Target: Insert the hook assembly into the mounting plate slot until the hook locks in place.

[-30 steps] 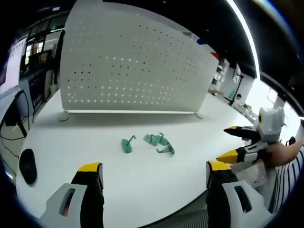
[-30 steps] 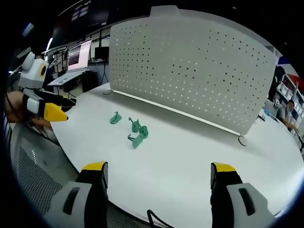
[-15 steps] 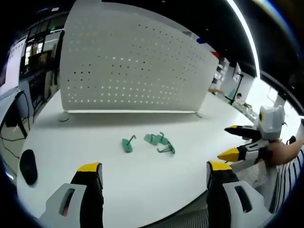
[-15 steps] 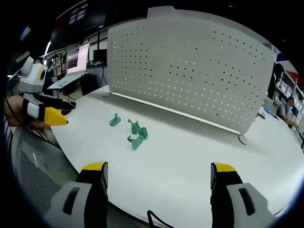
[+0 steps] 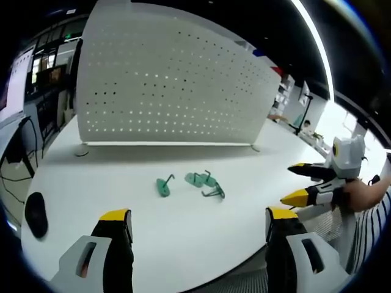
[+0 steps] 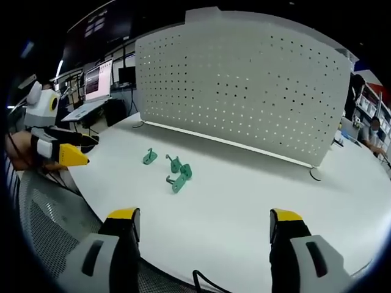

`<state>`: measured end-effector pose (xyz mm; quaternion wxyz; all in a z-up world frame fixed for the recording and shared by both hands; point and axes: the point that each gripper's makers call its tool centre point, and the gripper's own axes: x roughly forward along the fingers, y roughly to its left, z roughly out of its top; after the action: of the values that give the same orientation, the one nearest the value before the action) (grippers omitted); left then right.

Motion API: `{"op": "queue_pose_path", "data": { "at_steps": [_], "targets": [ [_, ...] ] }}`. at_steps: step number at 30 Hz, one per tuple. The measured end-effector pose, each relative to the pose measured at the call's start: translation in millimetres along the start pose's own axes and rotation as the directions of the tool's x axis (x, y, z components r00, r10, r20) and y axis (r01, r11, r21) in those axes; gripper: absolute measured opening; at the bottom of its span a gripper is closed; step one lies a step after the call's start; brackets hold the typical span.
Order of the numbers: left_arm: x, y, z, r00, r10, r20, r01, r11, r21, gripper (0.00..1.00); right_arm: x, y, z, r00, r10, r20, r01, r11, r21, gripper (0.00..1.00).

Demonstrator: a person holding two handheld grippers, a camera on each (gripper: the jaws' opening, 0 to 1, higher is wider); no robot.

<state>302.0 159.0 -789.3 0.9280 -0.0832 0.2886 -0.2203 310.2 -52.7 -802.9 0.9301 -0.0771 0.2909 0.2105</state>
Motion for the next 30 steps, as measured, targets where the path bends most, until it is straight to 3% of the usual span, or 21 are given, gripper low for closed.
{"op": "queue_pose_path", "data": {
  "at_steps": [9,13,16,21,30],
  "targets": [
    [0,1.1,5.0,1.0,0.003,0.0,-0.003,0.999,-0.04,0.94,-1,-3,0.1,1.0,0.021,-0.004,-0.02,0.997,0.075,0.8],
    [-1,-1.2,11.8,1.0,0.005,0.003,-0.005,0.999,-0.037,0.96,-4,-4,9.0,0.999,0.022,0.028,-0.025,0.993,0.119,0.75],
    [0,-1.7,15.1,1.0,0.004,0.002,-0.004,0.999,-0.037,0.97,-2,-1,11.4,0.999,0.037,0.026,-0.039,0.993,0.109,0.73],
    [0,1.2,17.3,1.0,0.013,-0.008,-0.014,0.999,-0.032,0.98,6,13,16.8,0.995,0.099,0.013,-0.1,0.99,0.097,0.6],
    [-5,5.9,14.9,0.999,0.013,-0.043,-0.015,0.999,-0.051,1.0,31,34,39.8,0.982,0.186,0.012,-0.187,0.982,0.037,0.54]
  ]
}}
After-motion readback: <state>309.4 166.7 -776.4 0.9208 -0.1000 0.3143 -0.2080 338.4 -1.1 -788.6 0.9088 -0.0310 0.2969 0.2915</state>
